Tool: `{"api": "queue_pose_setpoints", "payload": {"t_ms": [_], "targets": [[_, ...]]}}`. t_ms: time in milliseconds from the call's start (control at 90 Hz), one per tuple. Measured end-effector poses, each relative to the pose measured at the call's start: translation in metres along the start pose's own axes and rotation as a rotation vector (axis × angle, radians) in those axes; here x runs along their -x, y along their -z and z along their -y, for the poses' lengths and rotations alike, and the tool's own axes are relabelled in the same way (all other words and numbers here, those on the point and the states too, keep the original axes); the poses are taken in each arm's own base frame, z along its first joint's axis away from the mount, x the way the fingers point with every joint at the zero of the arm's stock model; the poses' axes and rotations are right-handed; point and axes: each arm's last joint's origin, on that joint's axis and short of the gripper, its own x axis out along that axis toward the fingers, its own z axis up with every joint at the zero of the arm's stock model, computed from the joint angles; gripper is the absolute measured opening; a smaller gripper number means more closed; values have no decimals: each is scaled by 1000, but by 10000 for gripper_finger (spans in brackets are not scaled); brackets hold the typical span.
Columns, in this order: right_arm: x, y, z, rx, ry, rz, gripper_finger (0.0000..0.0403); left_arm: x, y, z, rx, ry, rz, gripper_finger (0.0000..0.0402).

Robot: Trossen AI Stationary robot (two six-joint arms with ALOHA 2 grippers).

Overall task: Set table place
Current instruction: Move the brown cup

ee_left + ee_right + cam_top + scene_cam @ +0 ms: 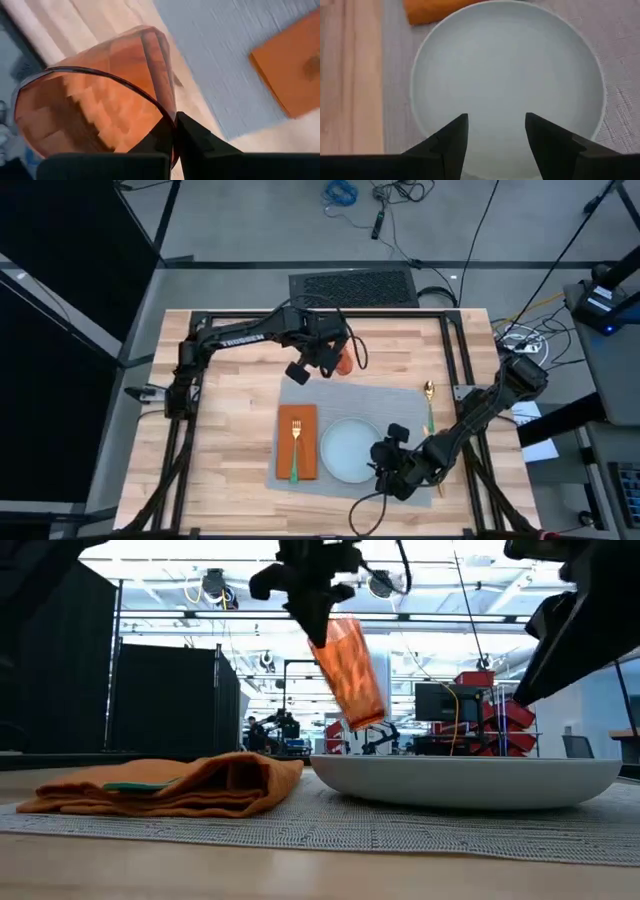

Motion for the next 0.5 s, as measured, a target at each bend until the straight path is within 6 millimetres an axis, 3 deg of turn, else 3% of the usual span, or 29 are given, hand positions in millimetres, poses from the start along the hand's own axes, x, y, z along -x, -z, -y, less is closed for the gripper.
{"api": "queue_pose_setpoints", "payload": {"t_ms": [500], "targets": [[-5, -10, 1, 17, -21, 37, 183, -36, 12, -17, 50, 79, -51, 0]]}}
